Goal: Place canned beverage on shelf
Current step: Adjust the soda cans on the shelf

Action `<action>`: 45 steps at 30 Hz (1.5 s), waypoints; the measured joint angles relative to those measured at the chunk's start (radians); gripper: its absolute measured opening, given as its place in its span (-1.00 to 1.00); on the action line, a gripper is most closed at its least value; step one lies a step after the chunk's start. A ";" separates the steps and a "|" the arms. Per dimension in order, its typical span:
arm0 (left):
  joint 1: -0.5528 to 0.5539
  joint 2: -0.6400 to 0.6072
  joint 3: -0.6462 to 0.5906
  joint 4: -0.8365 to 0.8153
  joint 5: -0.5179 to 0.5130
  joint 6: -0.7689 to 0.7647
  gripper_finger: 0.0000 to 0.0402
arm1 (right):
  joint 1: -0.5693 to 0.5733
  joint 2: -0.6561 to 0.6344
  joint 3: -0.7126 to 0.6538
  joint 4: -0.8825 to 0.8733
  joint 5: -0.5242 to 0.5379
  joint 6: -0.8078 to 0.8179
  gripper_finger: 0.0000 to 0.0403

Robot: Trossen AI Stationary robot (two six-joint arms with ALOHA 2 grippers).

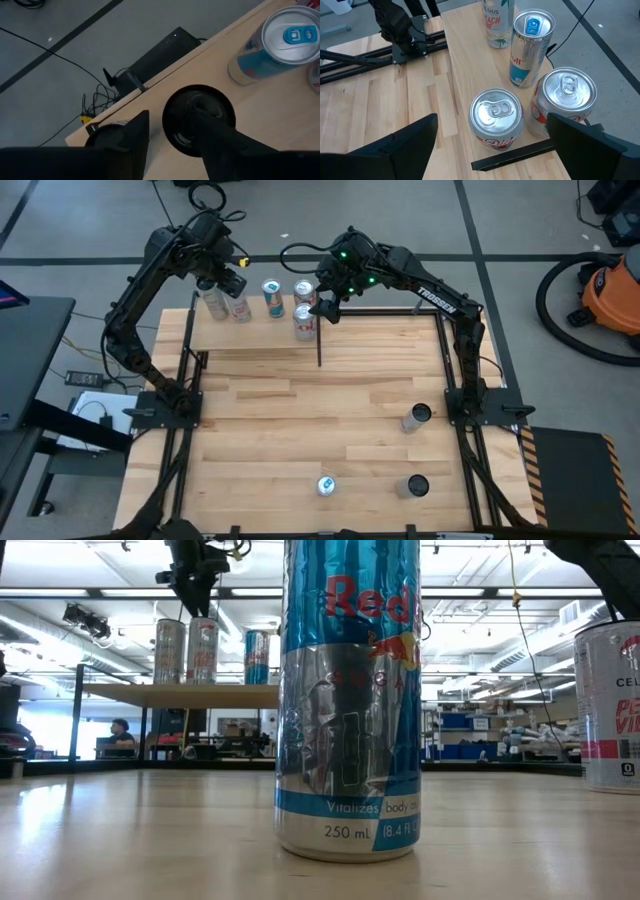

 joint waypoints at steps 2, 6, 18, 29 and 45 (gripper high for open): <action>0.000 0.000 0.000 -0.001 0.000 0.000 -0.22 | 0.000 0.000 0.000 0.000 0.000 0.001 0.89; -0.001 0.000 0.000 -0.011 0.003 -0.001 -0.22 | 0.000 0.000 0.000 0.000 0.000 0.001 0.89; -0.053 0.024 -0.001 -0.004 0.006 -0.018 -0.22 | 0.000 0.000 0.000 0.000 0.000 0.001 0.89; -0.059 0.039 0.000 0.002 0.004 -0.024 -0.22 | 0.000 0.000 0.000 -0.003 0.000 0.000 0.89; -0.064 0.048 0.000 0.014 0.022 -0.006 -0.22 | 0.000 0.000 0.000 -0.004 0.000 0.000 0.89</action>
